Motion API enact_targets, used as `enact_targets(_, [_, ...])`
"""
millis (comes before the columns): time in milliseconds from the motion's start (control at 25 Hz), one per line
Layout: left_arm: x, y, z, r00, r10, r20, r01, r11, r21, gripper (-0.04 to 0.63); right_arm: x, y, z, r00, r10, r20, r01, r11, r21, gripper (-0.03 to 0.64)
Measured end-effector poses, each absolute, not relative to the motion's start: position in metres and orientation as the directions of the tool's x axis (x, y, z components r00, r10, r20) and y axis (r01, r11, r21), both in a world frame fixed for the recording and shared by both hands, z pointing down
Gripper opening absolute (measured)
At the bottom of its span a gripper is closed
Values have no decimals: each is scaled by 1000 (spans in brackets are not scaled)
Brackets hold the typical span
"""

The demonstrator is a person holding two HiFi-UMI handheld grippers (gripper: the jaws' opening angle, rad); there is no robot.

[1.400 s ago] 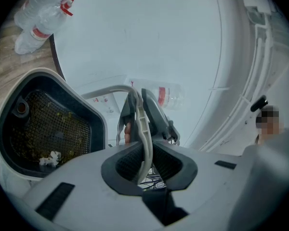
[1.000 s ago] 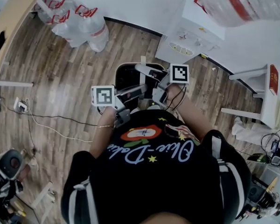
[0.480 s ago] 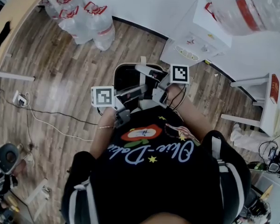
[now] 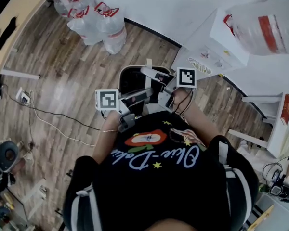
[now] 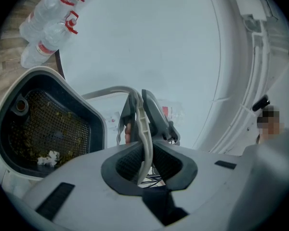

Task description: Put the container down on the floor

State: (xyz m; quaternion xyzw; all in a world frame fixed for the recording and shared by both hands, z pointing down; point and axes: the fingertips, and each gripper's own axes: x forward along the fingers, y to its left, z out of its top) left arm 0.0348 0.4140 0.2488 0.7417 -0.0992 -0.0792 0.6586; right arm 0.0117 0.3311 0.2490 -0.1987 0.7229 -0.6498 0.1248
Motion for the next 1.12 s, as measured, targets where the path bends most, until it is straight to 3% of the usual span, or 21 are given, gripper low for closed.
enact_targets(280, [44,357,255,957,-289,31,-52,-67,996,52,18,274,256,-907,-413,84,-121,64,-991,54])
enact_targets(520, [80,196,256,946,-319,50,-66,-39,997,52,51,117,262,-928,-357,110,-129,31,-991,54])
enact_targets(720, [79,195,257,943,-317,96,-124,-67,990,52,49,117,257,-934,-340,112,-136,45,-990,54])
enact_targets(1120, [82,196,263,939,-331,92,-118,-59,991,54,48,119,264,-947,-300,117,-142,61,-988,54])
